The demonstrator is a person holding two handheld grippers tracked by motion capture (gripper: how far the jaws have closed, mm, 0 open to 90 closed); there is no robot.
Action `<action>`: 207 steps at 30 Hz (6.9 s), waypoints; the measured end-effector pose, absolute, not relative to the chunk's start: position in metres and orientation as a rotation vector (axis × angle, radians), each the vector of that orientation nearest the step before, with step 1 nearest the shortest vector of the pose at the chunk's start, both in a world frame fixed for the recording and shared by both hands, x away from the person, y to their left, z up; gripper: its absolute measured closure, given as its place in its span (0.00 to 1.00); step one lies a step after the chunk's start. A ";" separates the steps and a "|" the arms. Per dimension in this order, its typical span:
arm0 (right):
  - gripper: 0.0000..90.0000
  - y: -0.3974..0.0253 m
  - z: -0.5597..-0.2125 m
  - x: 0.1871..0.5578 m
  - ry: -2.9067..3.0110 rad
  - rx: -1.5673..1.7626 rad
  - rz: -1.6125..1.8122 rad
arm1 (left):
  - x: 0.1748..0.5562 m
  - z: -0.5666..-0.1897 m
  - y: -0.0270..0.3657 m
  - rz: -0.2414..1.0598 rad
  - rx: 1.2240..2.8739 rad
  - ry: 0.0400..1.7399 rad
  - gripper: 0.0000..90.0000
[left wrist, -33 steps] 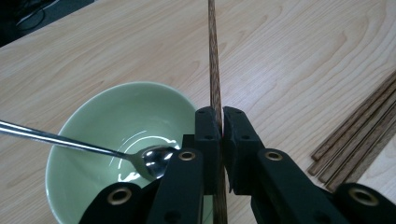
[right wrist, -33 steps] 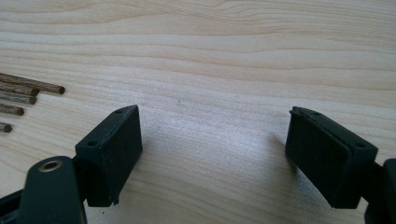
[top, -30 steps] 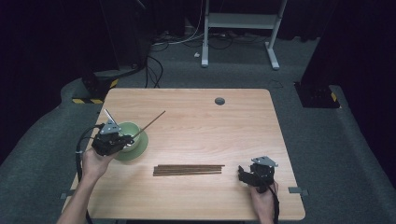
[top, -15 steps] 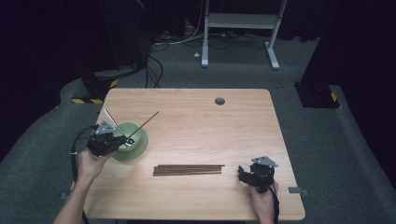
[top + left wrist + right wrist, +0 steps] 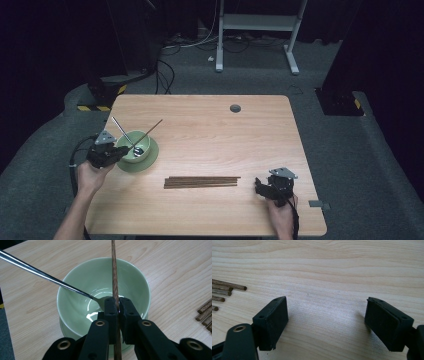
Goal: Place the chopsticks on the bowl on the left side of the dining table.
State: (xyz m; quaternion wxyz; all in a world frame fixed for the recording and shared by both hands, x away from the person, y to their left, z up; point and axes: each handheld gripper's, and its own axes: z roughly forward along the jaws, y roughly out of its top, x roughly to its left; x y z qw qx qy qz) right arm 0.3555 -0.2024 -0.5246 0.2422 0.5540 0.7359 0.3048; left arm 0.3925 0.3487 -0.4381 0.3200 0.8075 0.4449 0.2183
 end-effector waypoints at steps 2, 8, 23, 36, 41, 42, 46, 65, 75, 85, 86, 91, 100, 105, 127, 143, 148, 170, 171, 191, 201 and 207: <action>0.20 -0.202 -0.525 0.356 2.012 1.515 0.833 | 0.393 -0.440 0.351 0.571 2.115 1.176 0.94; 0.20 -0.202 -0.525 0.356 2.011 1.514 0.833 | 0.396 -0.445 0.357 0.569 2.106 1.198 0.94; 0.20 -0.202 -0.525 0.356 2.012 1.515 0.833 | 0.404 -0.447 0.359 0.599 2.151 1.197 0.94; 0.23 -0.202 -0.525 0.355 2.017 1.503 0.840 | 0.405 -0.447 0.363 0.615 2.158 1.193 0.93; 0.23 -0.202 -0.525 0.355 2.017 1.503 0.840 | 0.405 -0.446 0.365 0.616 2.166 1.192 0.93; 0.23 -0.202 -0.525 0.355 2.017 1.503 0.840 | 0.405 -0.446 0.366 0.612 2.165 1.194 0.93; 0.23 -0.202 -0.525 0.355 2.016 1.506 0.840 | 0.405 -0.446 0.366 0.613 2.159 1.196 0.93; 0.23 -0.202 -0.525 0.355 2.017 1.501 0.839 | 0.400 -0.439 0.362 0.573 2.015 1.259 0.68; 0.23 -0.202 -0.525 0.355 2.017 1.504 0.839 | 0.402 -0.441 0.352 0.570 2.003 1.288 0.65; 0.23 -0.202 -0.525 0.355 2.017 1.505 0.839 | 0.401 -0.439 0.347 0.583 1.969 1.314 0.59; 0.23 -0.202 -0.525 0.355 2.018 1.501 0.839 | 0.401 -0.438 0.347 0.582 1.966 1.316 0.59; 0.23 -0.202 -0.525 0.355 2.017 1.504 0.839 | 0.399 -0.436 0.345 0.594 1.959 1.310 0.56; 0.23 -0.202 -0.525 0.355 2.017 1.505 0.840 | 0.394 -0.432 0.339 0.595 1.975 1.282 0.53; 0.23 -0.202 -0.525 0.355 2.017 1.504 0.839 | 0.392 -0.431 0.338 0.575 1.951 1.264 0.51; 0.23 -0.202 -0.525 0.355 2.017 1.505 0.840 | 0.380 -0.425 0.322 0.554 1.869 1.222 0.42; 0.23 -0.202 -0.525 0.355 2.019 1.502 0.840 | 0.379 -0.429 0.311 0.530 1.891 1.219 0.41; 0.23 -0.202 -0.525 0.355 2.019 1.501 0.840 | 0.378 -0.429 0.307 0.541 1.911 1.227 0.41; 0.23 -0.202 -0.525 0.355 2.019 1.501 0.840 | 0.373 -0.428 0.295 0.488 1.911 1.176 0.39; 0.23 -0.202 -0.525 0.355 2.019 1.501 0.840 | 0.373 -0.428 0.295 0.486 1.910 1.174 0.39; 0.23 -0.202 -0.525 0.355 2.019 1.501 0.841 | 0.371 -0.426 0.279 0.454 1.891 1.123 0.39; 0.23 -0.202 -0.525 0.355 2.020 1.501 0.841 | 0.371 -0.427 0.272 0.427 1.876 1.103 0.39; 0.23 -0.202 -0.525 0.355 2.019 1.501 0.840 | 0.370 -0.426 0.268 0.419 1.874 1.090 0.39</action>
